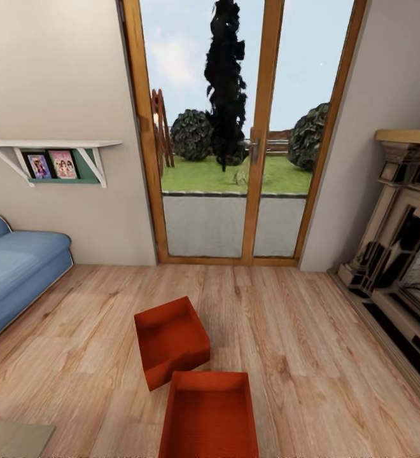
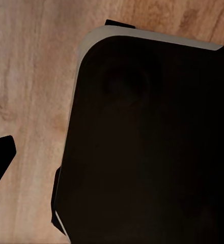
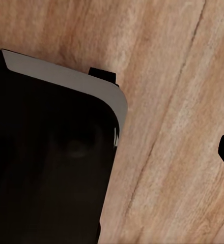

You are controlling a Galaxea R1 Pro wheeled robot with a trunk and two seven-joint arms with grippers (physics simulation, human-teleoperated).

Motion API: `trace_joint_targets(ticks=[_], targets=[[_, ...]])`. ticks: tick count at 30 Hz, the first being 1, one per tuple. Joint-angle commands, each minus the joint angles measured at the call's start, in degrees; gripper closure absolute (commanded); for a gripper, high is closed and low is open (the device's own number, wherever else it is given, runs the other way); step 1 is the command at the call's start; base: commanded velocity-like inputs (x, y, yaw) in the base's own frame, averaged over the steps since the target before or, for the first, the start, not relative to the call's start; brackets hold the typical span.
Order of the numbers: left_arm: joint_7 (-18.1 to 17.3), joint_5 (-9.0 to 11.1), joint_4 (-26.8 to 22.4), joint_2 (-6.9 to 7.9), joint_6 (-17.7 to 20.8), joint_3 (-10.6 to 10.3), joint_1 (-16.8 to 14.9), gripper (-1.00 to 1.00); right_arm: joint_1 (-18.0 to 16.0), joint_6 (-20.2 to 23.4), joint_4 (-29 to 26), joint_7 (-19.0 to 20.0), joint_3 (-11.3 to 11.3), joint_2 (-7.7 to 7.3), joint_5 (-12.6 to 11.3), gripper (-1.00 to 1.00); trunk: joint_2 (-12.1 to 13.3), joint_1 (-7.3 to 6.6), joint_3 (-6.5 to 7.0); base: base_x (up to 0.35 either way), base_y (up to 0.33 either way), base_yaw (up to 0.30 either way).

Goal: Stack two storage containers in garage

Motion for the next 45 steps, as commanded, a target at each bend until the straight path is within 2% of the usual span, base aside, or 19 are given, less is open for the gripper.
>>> trace_joint_targets(ticks=[1,45], targets=[[0.0,0.1,0.0,-0.01,-0.1,0.3,0.0,-1.0,-0.1,-0.3,0.2,0.0,0.5,0.03,-0.5,-1.0,0.0,0.0,-0.14,0.0,0.0,0.0],[0.0,0.1,0.0,-0.01,-0.1,0.2,0.0,-1.0,-0.1,0.3,0.2,-0.7,0.5,0.03,-0.7,-1.0,0.0,0.0,-4.19,0.0,0.0,0.0]])
